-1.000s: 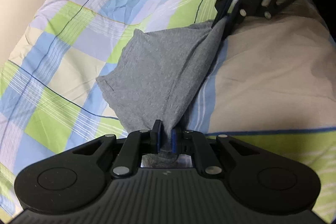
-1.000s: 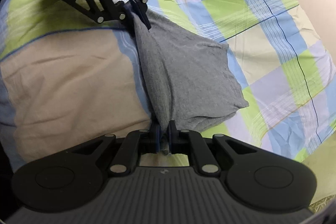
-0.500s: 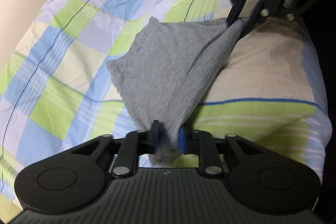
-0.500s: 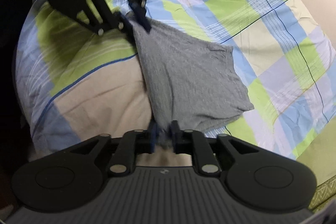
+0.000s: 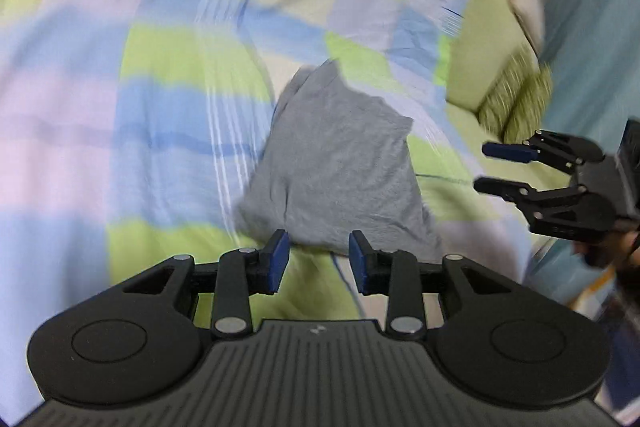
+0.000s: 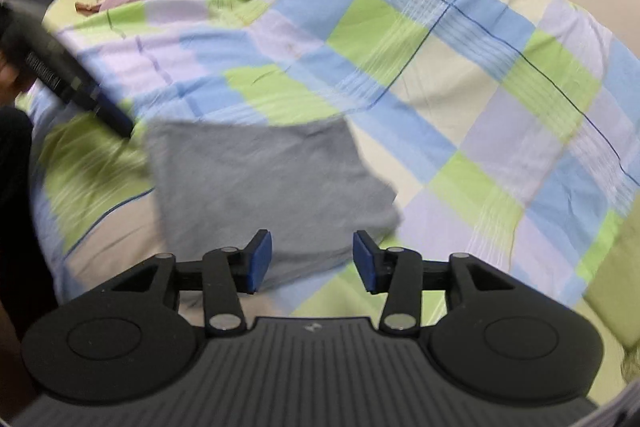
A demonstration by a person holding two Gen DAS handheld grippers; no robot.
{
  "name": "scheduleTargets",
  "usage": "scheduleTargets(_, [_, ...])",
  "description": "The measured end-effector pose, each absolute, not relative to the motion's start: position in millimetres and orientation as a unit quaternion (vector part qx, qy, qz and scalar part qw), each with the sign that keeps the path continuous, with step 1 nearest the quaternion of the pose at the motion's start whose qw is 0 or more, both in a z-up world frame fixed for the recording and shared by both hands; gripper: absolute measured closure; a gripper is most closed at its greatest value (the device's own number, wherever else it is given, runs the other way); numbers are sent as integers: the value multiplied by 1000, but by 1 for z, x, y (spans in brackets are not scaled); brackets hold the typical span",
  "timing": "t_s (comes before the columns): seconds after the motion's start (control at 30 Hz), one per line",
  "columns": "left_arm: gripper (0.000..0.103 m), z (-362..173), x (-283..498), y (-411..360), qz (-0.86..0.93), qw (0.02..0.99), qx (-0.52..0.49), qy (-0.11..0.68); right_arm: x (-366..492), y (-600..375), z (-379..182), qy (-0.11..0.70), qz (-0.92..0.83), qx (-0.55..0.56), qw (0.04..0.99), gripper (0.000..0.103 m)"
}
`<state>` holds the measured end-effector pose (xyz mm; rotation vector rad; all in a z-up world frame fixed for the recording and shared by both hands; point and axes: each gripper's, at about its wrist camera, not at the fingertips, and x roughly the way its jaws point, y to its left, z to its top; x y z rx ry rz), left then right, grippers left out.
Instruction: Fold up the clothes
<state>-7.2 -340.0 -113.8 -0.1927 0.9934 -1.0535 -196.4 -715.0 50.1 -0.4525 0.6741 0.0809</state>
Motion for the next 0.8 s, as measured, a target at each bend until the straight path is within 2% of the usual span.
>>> scheduleTargets(0.13, [64, -138, 5, -346, -449, 726, -172, 491, -148, -745, 60, 322, 96, -199, 920, 48])
scheduleTargets(0.23, [65, -146, 15, -350, -429, 736, -211, 479, -121, -751, 59, 328, 124, -185, 918, 43])
scheduleTargets(0.3, [74, -150, 17, -355, -425, 745, -211, 470, -86, -763, 56, 348, 157, -162, 910, 42])
scheduleTargets(0.37, [76, -152, 16, -355, -426, 751, -205, 461, -54, -771, 48, 375, 189, -135, 897, 41])
scheduleTargets(0.43, [76, -155, 16, -355, -430, 757, -197, 451, -26, -775, 36, 396, 220, -128, 882, 41])
scheduleTargets(0.5, [76, -155, 14, -354, -432, 761, -191, 444, -1, -780, 25, 414, 246, -127, 867, 35])
scheduleTargets(0.7, [77, -156, 8, -356, -448, 772, -172, 417, 62, -794, -9, 473, 325, -74, 816, 34])
scheduleTargets(0.73, [77, -158, 8, -355, -452, 772, -172, 412, 69, -797, -12, 479, 338, -51, 809, 37])
scheduleTargets(0.8, [80, -160, 8, -353, -459, 772, -172, 405, 76, -800, -16, 491, 359, -16, 794, 84])
